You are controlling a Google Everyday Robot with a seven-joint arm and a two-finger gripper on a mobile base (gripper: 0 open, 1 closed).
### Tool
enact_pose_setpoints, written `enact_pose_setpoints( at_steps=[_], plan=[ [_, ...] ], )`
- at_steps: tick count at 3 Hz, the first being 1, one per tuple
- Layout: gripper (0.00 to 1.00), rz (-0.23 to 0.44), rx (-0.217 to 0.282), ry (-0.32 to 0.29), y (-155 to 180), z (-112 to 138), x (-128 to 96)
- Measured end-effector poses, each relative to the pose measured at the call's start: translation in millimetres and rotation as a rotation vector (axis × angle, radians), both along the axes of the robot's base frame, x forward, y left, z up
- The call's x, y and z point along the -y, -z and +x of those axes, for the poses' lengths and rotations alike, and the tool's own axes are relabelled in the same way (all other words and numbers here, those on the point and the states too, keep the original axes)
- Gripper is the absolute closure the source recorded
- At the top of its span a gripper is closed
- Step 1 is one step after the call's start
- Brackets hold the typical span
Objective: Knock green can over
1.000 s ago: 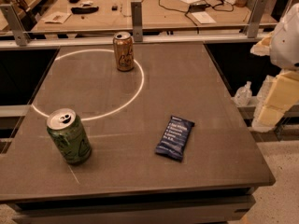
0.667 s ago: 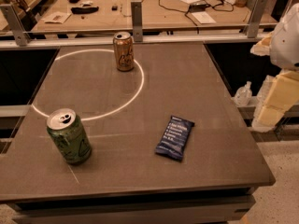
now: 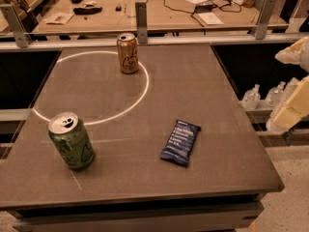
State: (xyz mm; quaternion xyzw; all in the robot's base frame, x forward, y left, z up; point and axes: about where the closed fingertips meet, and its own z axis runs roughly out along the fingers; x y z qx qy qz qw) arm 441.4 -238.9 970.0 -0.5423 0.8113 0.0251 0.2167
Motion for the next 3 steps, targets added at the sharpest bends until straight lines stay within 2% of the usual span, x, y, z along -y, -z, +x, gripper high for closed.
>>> enact_pose_setpoints(
  at_steps=[1, 2, 3],
  plan=[
    [0.00, 0.189, 0.031, 0.085, 11.2, 1.6, 10.9],
    [0.00, 0.385, 0.102, 0.157, 16.8, 6.4, 18.3],
    [0.00, 0.562, 0.213, 0.176, 13.8, 15.1, 20.3]
  ],
)
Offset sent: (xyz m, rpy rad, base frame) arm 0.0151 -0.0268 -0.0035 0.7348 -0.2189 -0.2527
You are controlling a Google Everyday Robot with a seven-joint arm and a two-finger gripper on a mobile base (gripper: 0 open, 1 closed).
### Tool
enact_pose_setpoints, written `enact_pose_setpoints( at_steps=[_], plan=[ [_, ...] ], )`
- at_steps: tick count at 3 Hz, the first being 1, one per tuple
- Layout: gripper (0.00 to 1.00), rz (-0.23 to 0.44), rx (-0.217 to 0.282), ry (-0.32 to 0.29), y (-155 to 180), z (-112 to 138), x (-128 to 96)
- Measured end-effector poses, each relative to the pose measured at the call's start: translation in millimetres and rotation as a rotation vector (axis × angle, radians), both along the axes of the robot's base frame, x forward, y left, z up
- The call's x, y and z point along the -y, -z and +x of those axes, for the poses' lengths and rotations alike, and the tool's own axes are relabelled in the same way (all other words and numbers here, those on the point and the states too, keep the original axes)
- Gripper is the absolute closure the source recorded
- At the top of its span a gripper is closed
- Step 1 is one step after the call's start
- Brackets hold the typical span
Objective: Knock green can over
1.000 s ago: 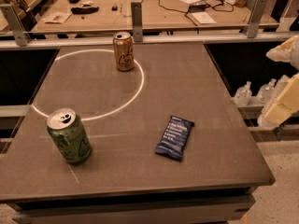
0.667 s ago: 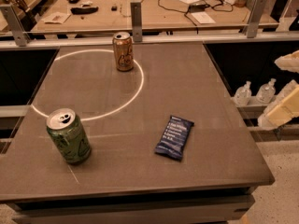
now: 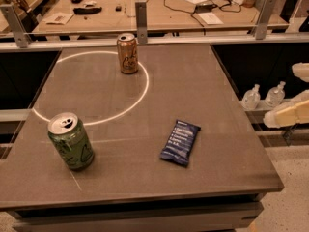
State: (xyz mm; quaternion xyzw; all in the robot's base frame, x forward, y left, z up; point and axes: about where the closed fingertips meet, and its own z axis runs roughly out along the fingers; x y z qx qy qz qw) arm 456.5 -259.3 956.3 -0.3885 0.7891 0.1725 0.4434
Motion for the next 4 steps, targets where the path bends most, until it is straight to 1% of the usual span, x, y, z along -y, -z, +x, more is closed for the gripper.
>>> enact_pose_setpoints(
  at_steps=[1, 2, 3, 4],
  plan=[
    [0.00, 0.103, 0.066, -0.001, 1.5, 8.8, -10.6],
    [0.00, 0.191, 0.112, -0.032, 9.4, 18.2, -23.9],
    [0.00, 0.256, 0.141, -0.063, 15.6, 25.0, -39.0],
    [0.00, 0.318, 0.218, -0.150, 12.2, 29.4, -56.4]
  ],
)
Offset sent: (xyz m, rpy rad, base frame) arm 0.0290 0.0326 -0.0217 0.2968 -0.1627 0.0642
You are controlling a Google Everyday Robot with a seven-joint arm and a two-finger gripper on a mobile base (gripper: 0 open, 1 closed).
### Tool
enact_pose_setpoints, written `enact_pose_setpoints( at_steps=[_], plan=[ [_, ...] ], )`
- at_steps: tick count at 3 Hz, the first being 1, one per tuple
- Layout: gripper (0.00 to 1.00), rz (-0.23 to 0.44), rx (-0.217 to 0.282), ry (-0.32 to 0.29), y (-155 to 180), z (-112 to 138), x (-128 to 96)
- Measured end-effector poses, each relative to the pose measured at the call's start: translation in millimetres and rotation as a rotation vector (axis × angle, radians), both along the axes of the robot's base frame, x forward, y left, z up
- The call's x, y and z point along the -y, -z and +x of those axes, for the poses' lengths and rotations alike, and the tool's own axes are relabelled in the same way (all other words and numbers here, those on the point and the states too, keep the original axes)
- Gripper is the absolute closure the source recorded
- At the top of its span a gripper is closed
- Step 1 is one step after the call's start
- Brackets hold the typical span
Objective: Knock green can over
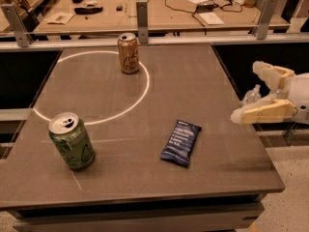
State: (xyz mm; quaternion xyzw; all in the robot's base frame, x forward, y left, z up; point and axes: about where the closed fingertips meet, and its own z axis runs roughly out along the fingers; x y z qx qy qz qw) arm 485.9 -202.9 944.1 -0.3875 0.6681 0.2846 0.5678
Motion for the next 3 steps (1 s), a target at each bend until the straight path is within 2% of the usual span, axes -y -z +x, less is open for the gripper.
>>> enact_pose_setpoints(
  at_steps=[1, 2, 3],
  plan=[
    [0.00, 0.031, 0.103, -0.063, -9.5, 2.1, -11.9],
    [0.00, 0.031, 0.102, -0.065, -9.5, 2.2, -12.7],
    [0.00, 0.038, 0.087, -0.165, -3.2, 1.2, -30.5]
  ],
)
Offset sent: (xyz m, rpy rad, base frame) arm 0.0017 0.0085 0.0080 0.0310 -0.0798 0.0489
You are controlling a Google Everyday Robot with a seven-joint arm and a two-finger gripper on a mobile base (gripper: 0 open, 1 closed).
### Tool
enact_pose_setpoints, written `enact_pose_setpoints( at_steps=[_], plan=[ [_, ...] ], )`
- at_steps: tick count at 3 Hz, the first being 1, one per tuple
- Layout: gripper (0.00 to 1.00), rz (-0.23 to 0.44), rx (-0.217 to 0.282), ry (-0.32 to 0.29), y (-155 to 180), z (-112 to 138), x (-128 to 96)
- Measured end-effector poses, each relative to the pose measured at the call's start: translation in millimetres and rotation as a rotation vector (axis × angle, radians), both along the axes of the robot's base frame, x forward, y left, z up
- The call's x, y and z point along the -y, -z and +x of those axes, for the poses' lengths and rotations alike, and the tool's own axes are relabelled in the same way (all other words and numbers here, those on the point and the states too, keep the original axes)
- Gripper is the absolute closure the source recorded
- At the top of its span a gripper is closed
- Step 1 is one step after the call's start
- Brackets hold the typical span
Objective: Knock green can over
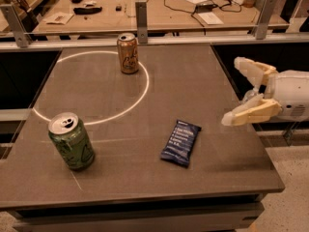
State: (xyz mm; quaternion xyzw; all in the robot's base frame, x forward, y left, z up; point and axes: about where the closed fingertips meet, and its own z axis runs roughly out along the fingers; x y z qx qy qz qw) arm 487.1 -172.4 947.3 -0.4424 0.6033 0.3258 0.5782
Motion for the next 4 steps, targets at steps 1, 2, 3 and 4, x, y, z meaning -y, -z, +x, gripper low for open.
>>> enact_pose_setpoints(
  at_steps=[1, 2, 3, 4],
  plan=[
    [0.00, 0.010, -0.025, -0.170, 16.7, -3.8, -31.6],
    [0.00, 0.021, -0.021, -0.289, 25.4, -15.0, -65.3],
    [0.00, 0.048, -0.030, -0.341, 24.0, -33.1, -97.6],
    [0.00, 0.028, -0.048, -0.344, 43.1, -48.7, -163.4]
  ],
)
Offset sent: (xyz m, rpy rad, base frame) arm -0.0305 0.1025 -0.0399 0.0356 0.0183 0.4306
